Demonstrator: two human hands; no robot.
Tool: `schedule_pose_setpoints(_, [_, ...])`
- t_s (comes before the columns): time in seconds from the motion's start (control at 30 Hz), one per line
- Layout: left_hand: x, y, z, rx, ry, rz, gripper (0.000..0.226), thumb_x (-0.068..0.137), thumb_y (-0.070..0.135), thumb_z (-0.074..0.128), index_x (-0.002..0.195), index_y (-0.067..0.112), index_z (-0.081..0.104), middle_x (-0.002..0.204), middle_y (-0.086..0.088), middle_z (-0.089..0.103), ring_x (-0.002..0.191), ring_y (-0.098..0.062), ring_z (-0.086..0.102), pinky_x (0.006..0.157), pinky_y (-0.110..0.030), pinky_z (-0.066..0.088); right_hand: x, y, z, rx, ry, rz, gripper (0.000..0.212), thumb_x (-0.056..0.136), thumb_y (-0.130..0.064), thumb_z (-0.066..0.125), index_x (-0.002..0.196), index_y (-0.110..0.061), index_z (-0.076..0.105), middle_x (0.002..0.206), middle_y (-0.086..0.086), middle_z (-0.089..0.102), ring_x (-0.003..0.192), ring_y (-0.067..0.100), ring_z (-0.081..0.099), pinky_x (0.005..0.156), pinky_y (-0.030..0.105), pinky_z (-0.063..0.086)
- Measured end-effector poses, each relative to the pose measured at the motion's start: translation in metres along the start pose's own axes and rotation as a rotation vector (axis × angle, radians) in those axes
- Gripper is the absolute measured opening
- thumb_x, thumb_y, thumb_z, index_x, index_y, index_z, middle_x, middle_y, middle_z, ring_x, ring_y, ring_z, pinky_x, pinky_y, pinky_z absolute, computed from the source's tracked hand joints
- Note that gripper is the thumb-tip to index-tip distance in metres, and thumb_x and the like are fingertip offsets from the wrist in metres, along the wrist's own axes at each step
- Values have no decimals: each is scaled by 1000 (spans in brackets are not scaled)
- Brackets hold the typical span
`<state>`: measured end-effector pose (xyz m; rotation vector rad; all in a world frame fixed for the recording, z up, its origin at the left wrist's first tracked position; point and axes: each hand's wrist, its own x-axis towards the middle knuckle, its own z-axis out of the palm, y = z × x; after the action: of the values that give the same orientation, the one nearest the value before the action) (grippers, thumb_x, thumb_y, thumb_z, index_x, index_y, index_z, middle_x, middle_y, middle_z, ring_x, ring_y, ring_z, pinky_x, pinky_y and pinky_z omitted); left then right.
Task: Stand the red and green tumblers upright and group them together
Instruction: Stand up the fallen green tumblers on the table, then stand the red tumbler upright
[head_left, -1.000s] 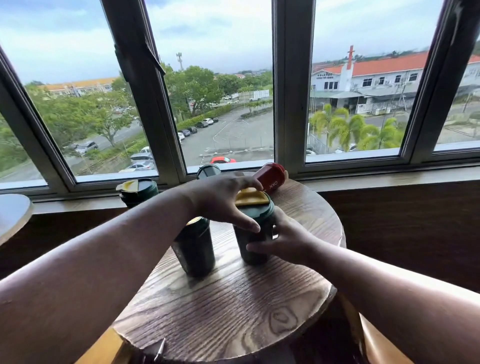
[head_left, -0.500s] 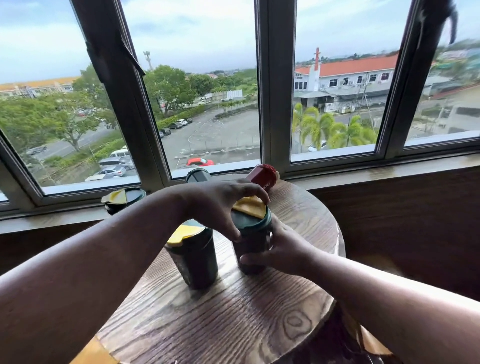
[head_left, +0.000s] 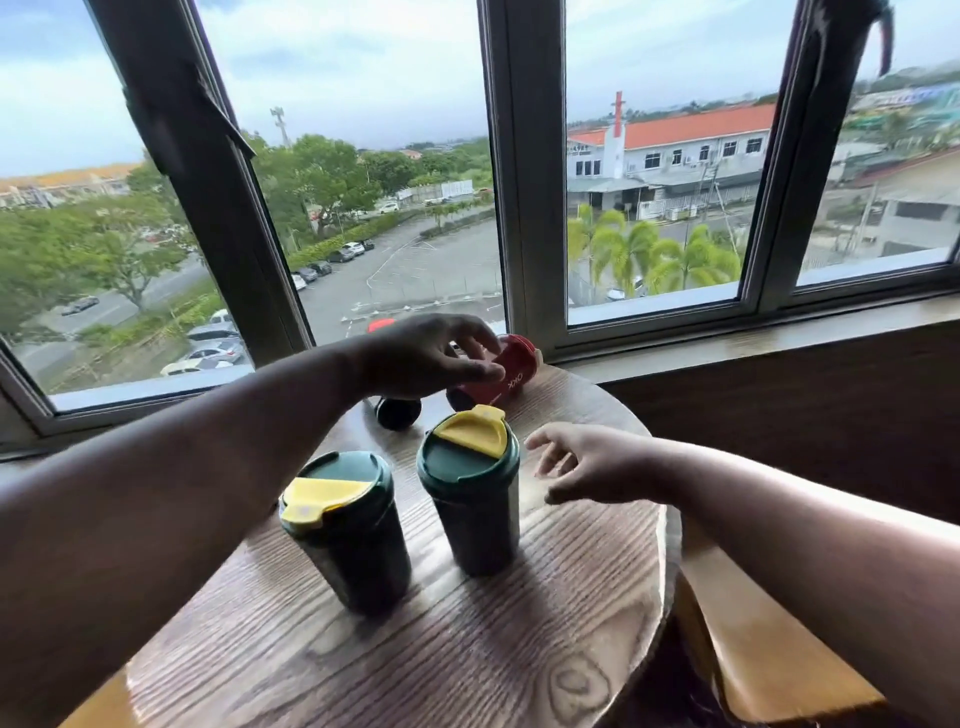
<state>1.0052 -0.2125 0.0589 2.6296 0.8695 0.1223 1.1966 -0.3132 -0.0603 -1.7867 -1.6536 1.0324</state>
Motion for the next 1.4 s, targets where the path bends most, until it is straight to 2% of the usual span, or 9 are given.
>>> schedule_pose_setpoints(0.1, [35,-14,2,78,46,-98,44,84,41,72,121,19,66,107,5,69,101,-15,65,90,-29,49,25,7,-31,161,70,-7,49,85,-6,70,130,-9,51,101,12,62,82,20,60,77,38,53])
schedule_pose_setpoints(0.3, [91,-41,7,177,29,-273,52,88,41,72,132,16,59,116,-5,69,101,-19,63,82,-24,42,95,14,-76,287,206,-6,38,85,-15,68,120,-10,53,93,9,58,78,19,56,68,34,52])
schedule_pose_setpoints(0.43, [120,-50,17,193,1,-378,60,90,42,69,140,14,52,122,-7,68,106,-22,61,88,-26,43,137,22,-96,274,296,-1,40,84,-21,66,119,-15,49,89,0,54,80,14,54,81,40,56])
schedule_pose_setpoints(0.63, [142,-54,34,217,-121,-448,63,95,46,61,148,18,43,136,-7,61,122,-24,57,98,-26,39,177,32,-95,376,131,148,53,93,-31,60,137,-12,38,117,15,56,103,29,62,92,45,56])
schedule_pose_setpoints(0.73, [147,-56,33,215,-115,-471,66,95,44,62,150,18,39,135,-5,62,121,-23,57,90,-22,36,191,36,-90,368,84,165,51,89,-45,58,128,-15,47,111,10,60,89,27,64,90,45,56])
schedule_pose_setpoints(0.93, [152,-67,38,216,-110,-493,73,86,40,75,148,19,43,128,-2,66,112,-20,61,89,-23,39,202,40,-84,427,86,85,56,75,-48,64,121,-17,51,111,11,65,96,30,69,85,49,59])
schedule_pose_setpoints(1.1, [146,-69,37,170,-67,-498,86,77,41,83,149,23,40,118,-1,67,104,-18,62,84,-24,39,199,37,-81,490,132,-29,49,77,-42,71,114,-17,52,109,9,62,85,20,61,67,35,56])
schedule_pose_setpoints(1.23, [134,-69,37,165,-36,-485,104,70,42,88,153,28,26,110,-1,65,98,-18,61,82,-25,41,194,30,-73,494,183,-147,67,59,-52,81,114,-27,53,108,-2,67,99,19,66,89,46,55])
schedule_pose_setpoints(1.4, [122,-73,30,96,-12,-476,108,71,42,87,153,28,18,109,-4,67,99,-20,65,88,-32,50,184,16,-65,341,295,-266,63,50,-62,78,100,-37,49,109,2,64,98,20,64,90,46,54])
